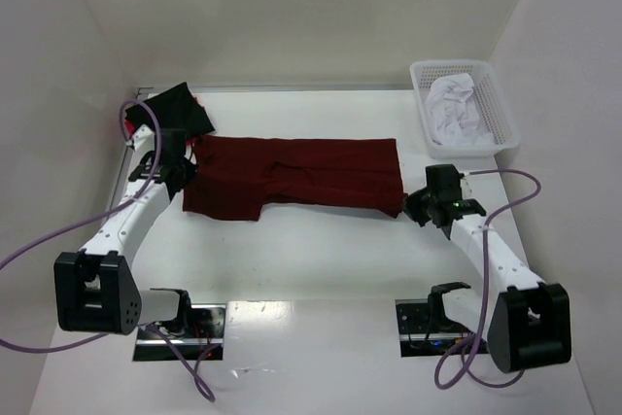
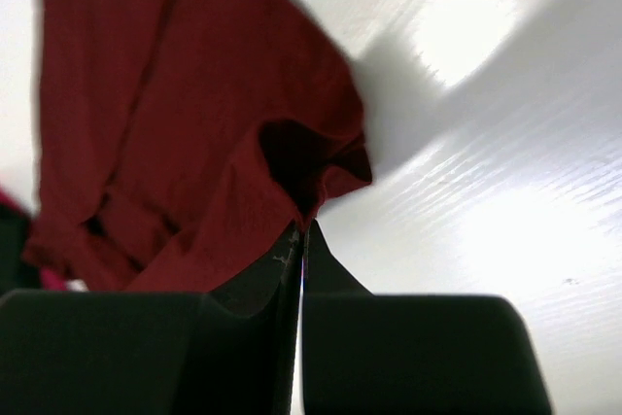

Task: Fold and stack the t-shirts
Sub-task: Fold the other side of the tshirt into a rectangle

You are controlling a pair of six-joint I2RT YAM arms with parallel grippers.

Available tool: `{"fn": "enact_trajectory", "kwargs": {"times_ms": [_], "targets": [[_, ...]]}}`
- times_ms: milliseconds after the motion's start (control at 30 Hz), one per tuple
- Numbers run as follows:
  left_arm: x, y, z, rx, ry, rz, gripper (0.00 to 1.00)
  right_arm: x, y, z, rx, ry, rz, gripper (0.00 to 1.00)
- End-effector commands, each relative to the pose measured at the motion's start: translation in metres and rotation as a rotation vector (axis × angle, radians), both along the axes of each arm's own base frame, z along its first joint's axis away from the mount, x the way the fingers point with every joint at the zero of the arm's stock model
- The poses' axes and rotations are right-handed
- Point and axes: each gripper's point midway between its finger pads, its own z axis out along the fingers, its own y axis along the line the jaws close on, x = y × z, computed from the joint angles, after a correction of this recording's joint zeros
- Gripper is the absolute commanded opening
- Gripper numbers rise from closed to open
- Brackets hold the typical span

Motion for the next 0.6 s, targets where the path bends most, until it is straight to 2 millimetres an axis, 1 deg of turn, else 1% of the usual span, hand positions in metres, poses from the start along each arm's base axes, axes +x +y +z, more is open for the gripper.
{"fn": "enact_trajectory", "kwargs": {"times_ms": [0, 67, 133, 167, 200, 267, 400, 500, 567], "targets": [[0.012, 0.013, -0.011, 0.042, 0.021, 0.024, 0.00, 0.034, -0.003, 0.010, -0.043, -0.049, -0.010, 0.00], [0.017, 0.017, -0.015, 0.042, 0.030, 0.035, 0.00, 0.045, -0.008, 0.013, -0.051, -0.056, -0.030, 0.00], [0.023, 0.019, -0.024, 0.035, 0.057, 0.036, 0.00, 0.052, -0.016, 0.003, -0.070, -0.028, -0.046, 0.00], [0.023, 0.022, -0.028, 0.034, 0.069, 0.045, 0.00, 0.057, -0.021, 0.004, -0.075, -0.033, -0.057, 0.00], [0.025, 0.022, -0.028, 0.029, 0.070, 0.044, 0.00, 0.062, -0.022, 0.006, -0.076, -0.042, -0.061, 0.00], [0.031, 0.025, -0.029, 0.027, 0.067, 0.048, 0.00, 0.069, -0.029, 0.005, -0.086, -0.045, -0.071, 0.00], [0.037, 0.027, -0.035, 0.015, 0.076, 0.045, 0.00, 0.089, -0.031, 0.015, -0.098, -0.085, -0.073, 0.00], [0.045, 0.025, -0.039, 0.010, 0.083, 0.028, 0.00, 0.098, -0.031, 0.009, -0.105, -0.077, -0.065, 0.00], [0.051, 0.024, -0.037, 0.011, 0.078, 0.015, 0.00, 0.104, -0.029, 0.006, -0.098, -0.078, -0.055, 0.00]]}}
